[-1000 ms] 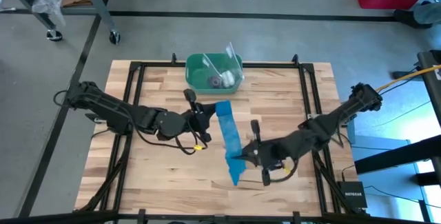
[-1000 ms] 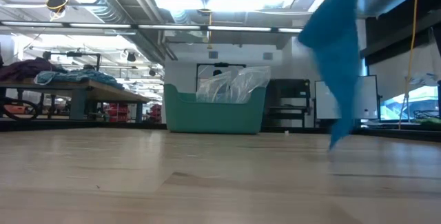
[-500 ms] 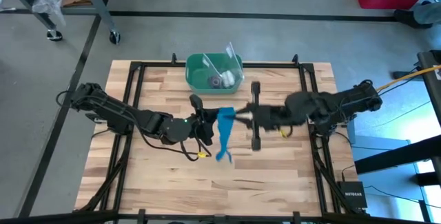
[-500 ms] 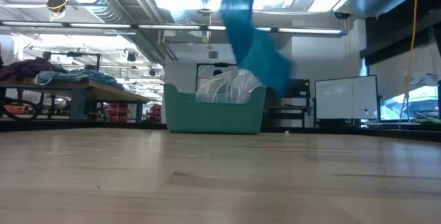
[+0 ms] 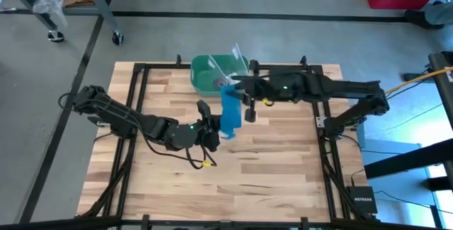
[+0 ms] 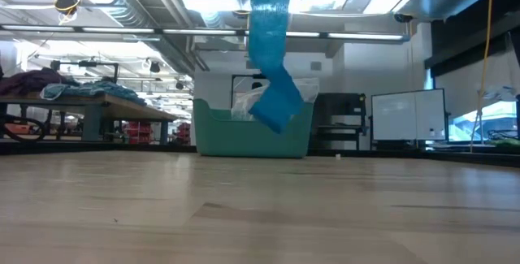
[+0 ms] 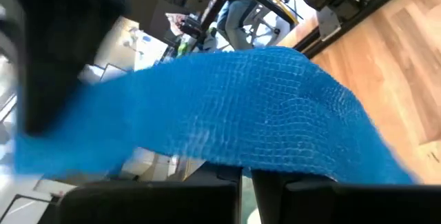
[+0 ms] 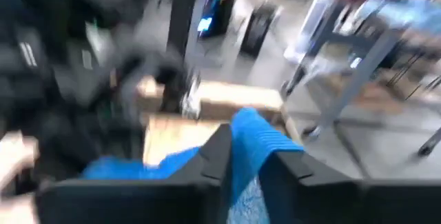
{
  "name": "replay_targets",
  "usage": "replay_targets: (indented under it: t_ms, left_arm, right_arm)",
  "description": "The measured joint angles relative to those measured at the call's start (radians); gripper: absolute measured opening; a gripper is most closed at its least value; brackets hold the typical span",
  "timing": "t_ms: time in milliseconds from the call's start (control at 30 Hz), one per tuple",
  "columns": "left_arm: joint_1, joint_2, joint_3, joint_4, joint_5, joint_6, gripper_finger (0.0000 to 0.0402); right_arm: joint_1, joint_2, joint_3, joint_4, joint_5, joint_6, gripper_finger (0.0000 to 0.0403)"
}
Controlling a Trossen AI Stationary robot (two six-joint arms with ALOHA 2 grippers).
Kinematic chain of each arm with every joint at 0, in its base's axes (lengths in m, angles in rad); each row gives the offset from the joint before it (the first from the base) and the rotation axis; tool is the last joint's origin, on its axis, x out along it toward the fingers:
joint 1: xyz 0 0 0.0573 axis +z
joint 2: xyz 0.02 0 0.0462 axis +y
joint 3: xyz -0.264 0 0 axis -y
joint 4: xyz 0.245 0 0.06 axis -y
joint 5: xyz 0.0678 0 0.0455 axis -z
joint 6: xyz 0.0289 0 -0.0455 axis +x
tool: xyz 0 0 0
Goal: Roll bandage
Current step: Roll the blue bandage
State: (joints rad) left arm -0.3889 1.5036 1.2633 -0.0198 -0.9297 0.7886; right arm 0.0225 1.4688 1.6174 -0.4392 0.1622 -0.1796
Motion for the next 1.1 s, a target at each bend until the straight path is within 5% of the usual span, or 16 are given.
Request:
replay_targets:
  t_ms: [233, 433, 800, 1100]
  left_arm:
    - [0.013, 0.0, 0.0, -0.006, 0.005, -0.031, 0.0005]
    - [0.049, 0.0, 0.0, -0.084, 0.009, -0.12, 0.0007]
    - [0.11, 0.0, -0.001, -0.226, 0.138, -0.27, 0.0007]
    - [0.141, 0.0, -0.001, -0.267, 0.137, -0.321, 0.0011]
  right_arm:
    - [-0.06, 0.029, -0.048, -0.079, -0.051, 0.049, 0.0213]
    - [-0.062, 0.026, -0.047, -0.195, -0.093, 0.067, 0.0279]
    - [-0.062, 0.016, -0.047, -0.388, -0.13, 0.158, 0.0292]
    - [-0.062, -0.003, -0.047, -0.305, -0.109, 0.177, 0.0292]
